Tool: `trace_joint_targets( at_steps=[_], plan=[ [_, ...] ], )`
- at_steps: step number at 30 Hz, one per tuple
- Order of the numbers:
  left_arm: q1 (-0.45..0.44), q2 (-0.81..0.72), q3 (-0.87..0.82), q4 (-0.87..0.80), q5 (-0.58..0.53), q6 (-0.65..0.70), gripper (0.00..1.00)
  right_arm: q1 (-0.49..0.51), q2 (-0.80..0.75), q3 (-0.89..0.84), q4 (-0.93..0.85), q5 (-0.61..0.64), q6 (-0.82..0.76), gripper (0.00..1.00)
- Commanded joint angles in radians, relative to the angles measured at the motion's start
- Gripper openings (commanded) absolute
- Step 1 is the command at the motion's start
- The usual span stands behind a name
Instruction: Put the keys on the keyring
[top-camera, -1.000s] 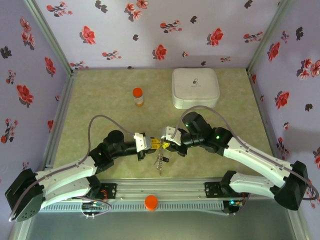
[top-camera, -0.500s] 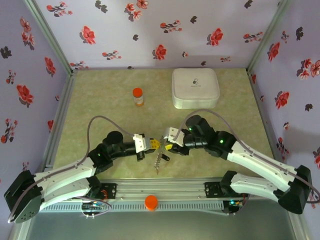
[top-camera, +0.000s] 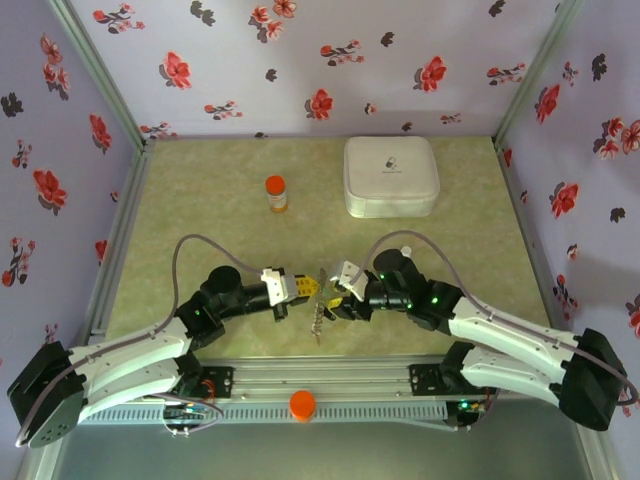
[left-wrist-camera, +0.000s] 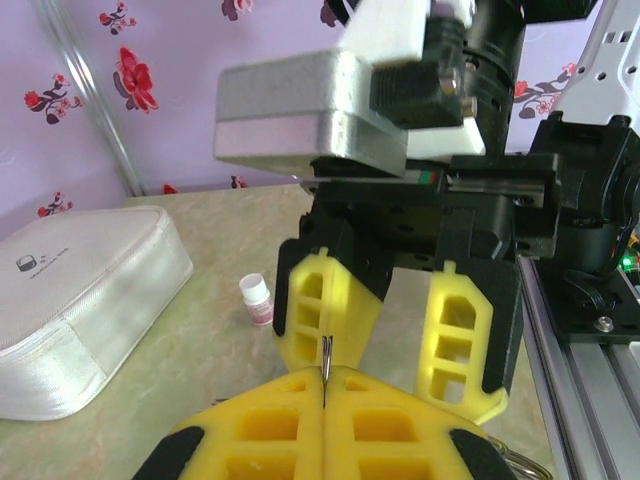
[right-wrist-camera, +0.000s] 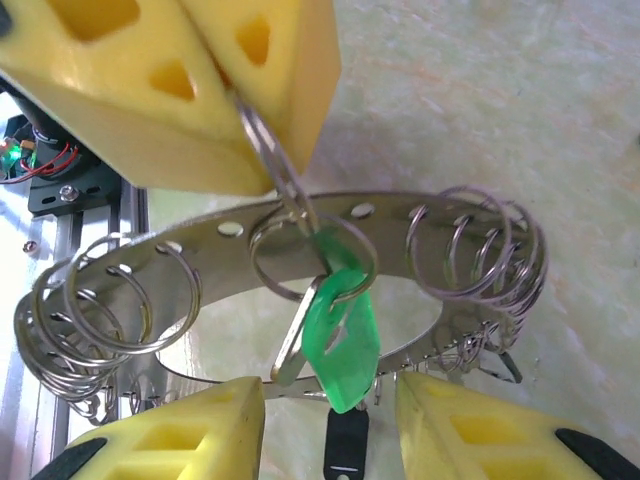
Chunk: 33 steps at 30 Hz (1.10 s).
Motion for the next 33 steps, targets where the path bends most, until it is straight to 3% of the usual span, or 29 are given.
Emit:
trace_joint_targets(
  at_steps=[1,7,12,16,20,33],
  plan=[
    [-0.004,-0.007,0.003,0.095,-0.009,-0.024,0.0,0.008,-0.005,-0.038,0.115,-0.021,0.05,0.4],
    [-0.004,0.002,0.007,0.102,-0.008,-0.024,0.0,0.007,0.018,-0.07,0.286,-0.027,0.124,0.39],
    [-0.005,0.0,0.008,0.1,-0.008,-0.026,0.0,0.008,0.062,-0.068,0.325,-0.037,0.127,0.37],
    [-0.004,-0.005,0.006,0.095,-0.01,-0.027,0.0,0.008,0.08,-0.063,0.325,-0.036,0.124,0.27],
    [-0.004,-0.012,0.005,0.084,-0.014,-0.027,0.0,0.007,0.073,-0.042,0.25,-0.022,0.089,0.16],
    [-0.004,-0.025,-0.005,0.068,-0.026,-0.015,0.0,0.004,0.006,0.143,-0.073,0.031,-0.053,0.05]
  ],
)
